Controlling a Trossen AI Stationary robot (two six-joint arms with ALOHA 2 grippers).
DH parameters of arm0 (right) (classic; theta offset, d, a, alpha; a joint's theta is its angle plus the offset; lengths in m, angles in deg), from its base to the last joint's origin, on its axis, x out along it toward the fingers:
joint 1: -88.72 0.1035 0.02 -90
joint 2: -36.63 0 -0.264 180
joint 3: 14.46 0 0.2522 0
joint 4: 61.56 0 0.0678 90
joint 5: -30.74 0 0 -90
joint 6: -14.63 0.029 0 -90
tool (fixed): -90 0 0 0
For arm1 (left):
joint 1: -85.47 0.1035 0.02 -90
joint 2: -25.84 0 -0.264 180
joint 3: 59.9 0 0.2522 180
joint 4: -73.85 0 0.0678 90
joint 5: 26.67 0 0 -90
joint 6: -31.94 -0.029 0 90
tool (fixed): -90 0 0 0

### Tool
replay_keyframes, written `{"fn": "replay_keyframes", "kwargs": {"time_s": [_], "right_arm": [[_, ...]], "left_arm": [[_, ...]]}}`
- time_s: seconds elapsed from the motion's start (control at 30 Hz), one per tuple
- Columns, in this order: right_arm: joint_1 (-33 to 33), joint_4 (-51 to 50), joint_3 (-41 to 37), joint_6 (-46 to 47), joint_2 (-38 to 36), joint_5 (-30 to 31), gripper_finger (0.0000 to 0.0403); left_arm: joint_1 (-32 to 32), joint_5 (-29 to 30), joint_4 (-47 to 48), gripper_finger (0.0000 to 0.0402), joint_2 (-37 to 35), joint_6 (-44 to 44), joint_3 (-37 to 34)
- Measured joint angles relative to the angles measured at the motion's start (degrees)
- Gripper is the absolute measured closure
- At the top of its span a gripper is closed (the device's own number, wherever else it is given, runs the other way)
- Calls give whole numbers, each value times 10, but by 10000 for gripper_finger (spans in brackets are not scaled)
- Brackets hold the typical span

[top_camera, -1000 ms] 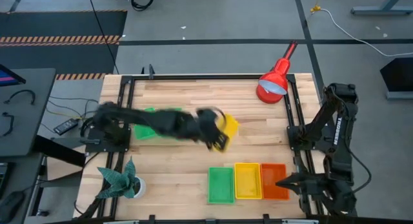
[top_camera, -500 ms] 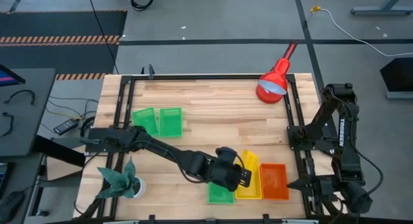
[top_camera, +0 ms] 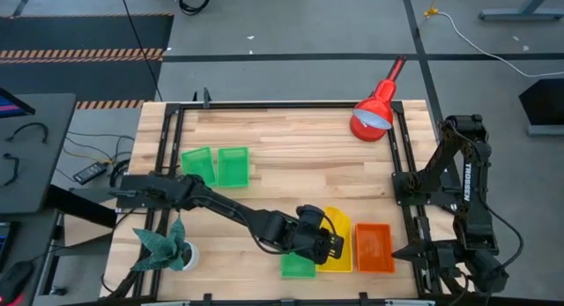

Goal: Stack baskets by color
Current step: Stack the top yellow basket on the bottom yellow basket

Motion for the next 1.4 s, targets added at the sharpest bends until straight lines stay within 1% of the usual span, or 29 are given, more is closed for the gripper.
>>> {"fn": "replay_keyframes", "kwargs": {"time_s": [0.13,0.23,0.37,0.53,0.63,0.7,0.87,0.93,1.0,1.07,1.13,1.2,1.3,1.4], "right_arm": [[-6,-1,0,0,1,0,398],[-10,-1,0,0,1,0,398],[-12,-1,0,-3,1,-1,397],[-12,-1,0,-4,1,-3,397],[-12,-1,0,-4,1,-15,397],[-13,-1,0,-4,1,-27,397],[-26,-1,0,0,1,-64,396],[-37,-1,0,6,1,-76,396],[-53,-1,0,13,1,-90,396],[-75,-1,0,15,1,-98,396],[-101,-1,0,18,3,-99,396],[-124,-2,0,22,9,-103,396],[-141,-3,0,26,16,-110,396],[-138,-2,0,33,17,-107,396]], "left_arm": [[0,-29,-27,389,10,-1,1],[2,-43,-47,367,11,-13,1],[2,-43,-63,342,12,-47,0],[2,-43,-62,327,18,-50,0],[2,-48,-56,310,20,-50,-2],[4,-68,-56,293,20,-48,-1],[17,-156,-74,252,18,-90,4],[19,-182,-77,246,16,-123,18],[21,-195,-62,248,13,-154,32],[21,-182,-11,257,13,-178,44],[26,-152,29,272,13,-201,40],[37,-119,72,288,14,-244,40],[56,-52,64,313,14,-321,38],[64,4,35,339,14,-408,38]]}}
